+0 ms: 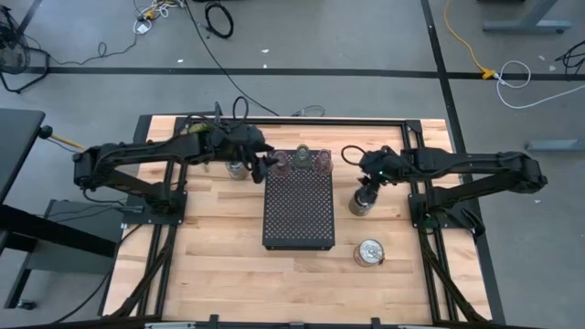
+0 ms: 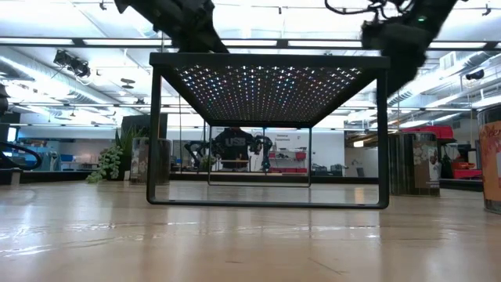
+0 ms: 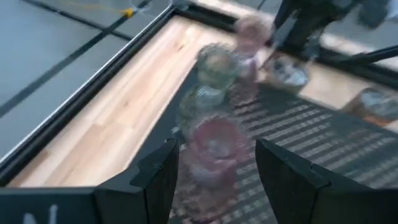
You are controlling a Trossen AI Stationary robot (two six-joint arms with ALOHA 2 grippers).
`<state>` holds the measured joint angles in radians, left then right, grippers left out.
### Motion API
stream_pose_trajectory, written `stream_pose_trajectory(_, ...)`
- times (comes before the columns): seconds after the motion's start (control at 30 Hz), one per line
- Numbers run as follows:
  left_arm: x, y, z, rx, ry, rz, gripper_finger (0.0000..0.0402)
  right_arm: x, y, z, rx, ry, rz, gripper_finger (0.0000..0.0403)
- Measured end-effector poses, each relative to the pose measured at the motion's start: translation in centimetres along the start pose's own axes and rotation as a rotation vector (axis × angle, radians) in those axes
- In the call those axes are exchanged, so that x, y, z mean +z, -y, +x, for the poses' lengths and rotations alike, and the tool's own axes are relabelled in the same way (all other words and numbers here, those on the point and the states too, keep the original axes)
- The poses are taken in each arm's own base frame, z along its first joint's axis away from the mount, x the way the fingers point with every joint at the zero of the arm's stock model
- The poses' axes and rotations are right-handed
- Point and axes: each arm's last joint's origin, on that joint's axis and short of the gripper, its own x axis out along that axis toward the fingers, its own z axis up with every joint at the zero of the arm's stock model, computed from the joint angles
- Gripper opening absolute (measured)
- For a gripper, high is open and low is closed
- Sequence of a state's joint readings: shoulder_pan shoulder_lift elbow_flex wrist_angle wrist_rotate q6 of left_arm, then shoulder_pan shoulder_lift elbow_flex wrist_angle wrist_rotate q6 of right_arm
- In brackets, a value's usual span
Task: Pick & Place candle stick holders
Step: Put the right brown scented candle on the shelf
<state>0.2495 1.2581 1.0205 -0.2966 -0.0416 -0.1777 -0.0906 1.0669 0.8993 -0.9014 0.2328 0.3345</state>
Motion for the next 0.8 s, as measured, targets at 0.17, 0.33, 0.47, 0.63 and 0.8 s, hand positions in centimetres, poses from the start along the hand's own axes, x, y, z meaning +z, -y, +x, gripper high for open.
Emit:
stream_pose_trajectory(0.17, 0.0, 0.3, -2.3, -0.042, -0.004, -0.040, 0.0218, -2.1, 0.4, -1.2, 0.059, -0.171, 0.008, 0.0155)
stream_pose_trajectory(0.33, 0.7, 0.7, -5.5, -0.086, 0.083, -0.065, 0.0212, -3.9, 0.5, -2.9, 0.151, -0.254, 0.028, 0.0155)
stream_pose_trajectory(0.47, 0.8, 1.2, -7.3, -0.094, 0.129, -0.069, 0.0202, -5.0, 0.5, -4.1, 0.217, -0.307, 0.080, 0.0155)
stream_pose_trajectory(0.63, 0.4, 1.7, -8.1, -0.102, 0.109, -0.064, 0.0192, -6.3, 0.3, -5.4, 0.288, -0.347, 0.083, 0.0155)
stream_pose_trajectory(0.8, -0.5, 2.0, -8.1, -0.102, 0.028, -0.076, 0.0190, -7.7, 1.0, -6.0, 0.189, -0.347, 0.050, 0.0155)
